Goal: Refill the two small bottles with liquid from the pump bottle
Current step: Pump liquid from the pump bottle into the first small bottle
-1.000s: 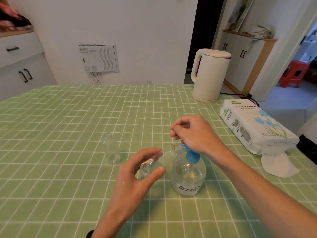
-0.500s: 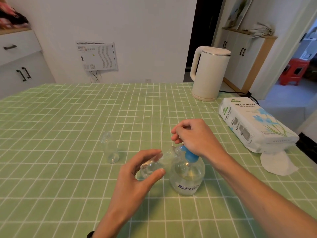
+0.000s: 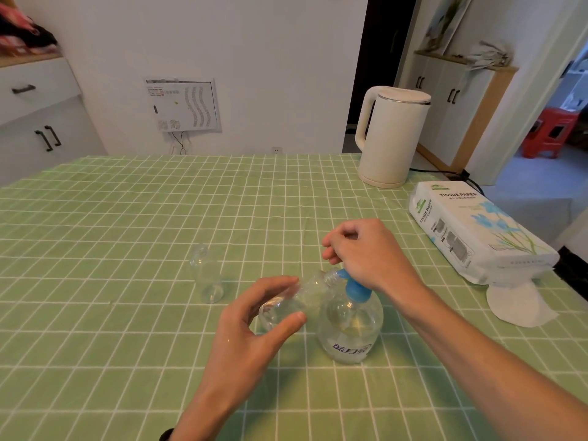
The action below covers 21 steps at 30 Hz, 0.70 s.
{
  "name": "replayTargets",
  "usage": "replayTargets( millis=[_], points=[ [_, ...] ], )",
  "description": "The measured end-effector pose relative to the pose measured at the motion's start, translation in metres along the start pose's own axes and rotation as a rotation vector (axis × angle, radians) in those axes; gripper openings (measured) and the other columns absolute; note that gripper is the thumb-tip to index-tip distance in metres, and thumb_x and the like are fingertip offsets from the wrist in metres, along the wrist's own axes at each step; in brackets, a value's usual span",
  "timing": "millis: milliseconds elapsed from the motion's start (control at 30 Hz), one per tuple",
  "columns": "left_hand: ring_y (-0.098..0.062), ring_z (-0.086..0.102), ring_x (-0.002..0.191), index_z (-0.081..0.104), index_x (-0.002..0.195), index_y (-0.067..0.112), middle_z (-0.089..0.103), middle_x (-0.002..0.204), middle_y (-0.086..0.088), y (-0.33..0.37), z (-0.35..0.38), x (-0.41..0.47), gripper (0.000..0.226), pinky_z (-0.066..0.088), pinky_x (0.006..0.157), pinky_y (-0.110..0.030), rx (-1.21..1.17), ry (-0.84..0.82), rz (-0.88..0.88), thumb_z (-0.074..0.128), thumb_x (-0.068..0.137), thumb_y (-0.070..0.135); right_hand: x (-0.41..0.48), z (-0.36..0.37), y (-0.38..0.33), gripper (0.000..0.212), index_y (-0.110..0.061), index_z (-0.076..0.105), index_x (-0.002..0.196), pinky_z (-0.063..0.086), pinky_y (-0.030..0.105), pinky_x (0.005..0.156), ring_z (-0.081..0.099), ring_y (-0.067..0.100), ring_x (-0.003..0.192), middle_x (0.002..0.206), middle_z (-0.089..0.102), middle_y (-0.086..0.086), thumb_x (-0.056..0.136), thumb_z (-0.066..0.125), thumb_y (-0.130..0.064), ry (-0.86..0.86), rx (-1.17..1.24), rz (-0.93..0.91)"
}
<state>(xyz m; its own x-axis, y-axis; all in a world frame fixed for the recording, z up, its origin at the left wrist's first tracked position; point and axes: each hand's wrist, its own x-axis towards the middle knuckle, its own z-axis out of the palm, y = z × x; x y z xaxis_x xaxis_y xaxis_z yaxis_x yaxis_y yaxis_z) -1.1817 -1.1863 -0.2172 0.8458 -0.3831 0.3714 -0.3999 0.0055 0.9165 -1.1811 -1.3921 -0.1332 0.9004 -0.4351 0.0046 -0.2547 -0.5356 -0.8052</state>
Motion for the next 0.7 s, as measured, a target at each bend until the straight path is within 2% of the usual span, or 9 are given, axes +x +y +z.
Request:
replayTargets(
  millis=[167, 433, 533, 700],
  points=[
    [-0.009, 0.071, 0.119, 0.074, 0.117, 0.037, 0.078, 0.120, 0.015, -0.003, 0.002, -0.001, 0.040, 0.053, 0.101, -0.020, 0.008, -0.007, -0.014, 0.083, 0.082, 0.021, -0.002, 0.002, 0.002, 0.037, -0.030, 0.075, 0.073, 0.065, 0.049, 0.095, 0.080, 0.015, 0.084, 0.074, 0.081, -0.009, 0.105, 0.060, -0.019, -0.003, -0.004, 0.009],
    [-0.009, 0.072, 0.118, 0.074, 0.116, 0.040, 0.078, 0.120, 0.014, 0.003, 0.001, -0.001, 0.037, 0.052, 0.100, -0.017, -0.011, 0.007, -0.003, 0.081, 0.080, 0.033, -0.004, -0.006, -0.008, 0.026, -0.018, 0.080, 0.084, 0.065, 0.050, 0.095, 0.081, 0.019, 0.085, 0.081, 0.083, -0.004, 0.103, 0.062, -0.023, -0.041, -0.042, 0.001],
    [-0.008, 0.071, 0.118, 0.074, 0.117, 0.040, 0.078, 0.120, 0.015, 0.003, -0.001, 0.000, 0.038, 0.052, 0.100, -0.017, -0.011, 0.011, 0.006, 0.080, 0.080, 0.037, -0.003, -0.006, -0.012, 0.026, -0.019, 0.080, 0.084, 0.066, 0.051, 0.092, 0.082, 0.024, 0.085, 0.083, 0.084, 0.001, 0.102, 0.064, -0.024, -0.041, -0.071, -0.041],
    [-0.009, 0.072, 0.118, 0.074, 0.117, 0.041, 0.078, 0.120, 0.016, 0.002, 0.000, 0.002, 0.037, 0.052, 0.099, -0.017, -0.008, 0.005, 0.005, 0.081, 0.080, 0.037, 0.000, -0.003, -0.007, 0.035, -0.029, 0.077, 0.075, 0.065, 0.049, 0.094, 0.080, 0.015, 0.085, 0.077, 0.082, -0.011, 0.105, 0.061, -0.020, -0.016, -0.024, -0.039]
  ],
)
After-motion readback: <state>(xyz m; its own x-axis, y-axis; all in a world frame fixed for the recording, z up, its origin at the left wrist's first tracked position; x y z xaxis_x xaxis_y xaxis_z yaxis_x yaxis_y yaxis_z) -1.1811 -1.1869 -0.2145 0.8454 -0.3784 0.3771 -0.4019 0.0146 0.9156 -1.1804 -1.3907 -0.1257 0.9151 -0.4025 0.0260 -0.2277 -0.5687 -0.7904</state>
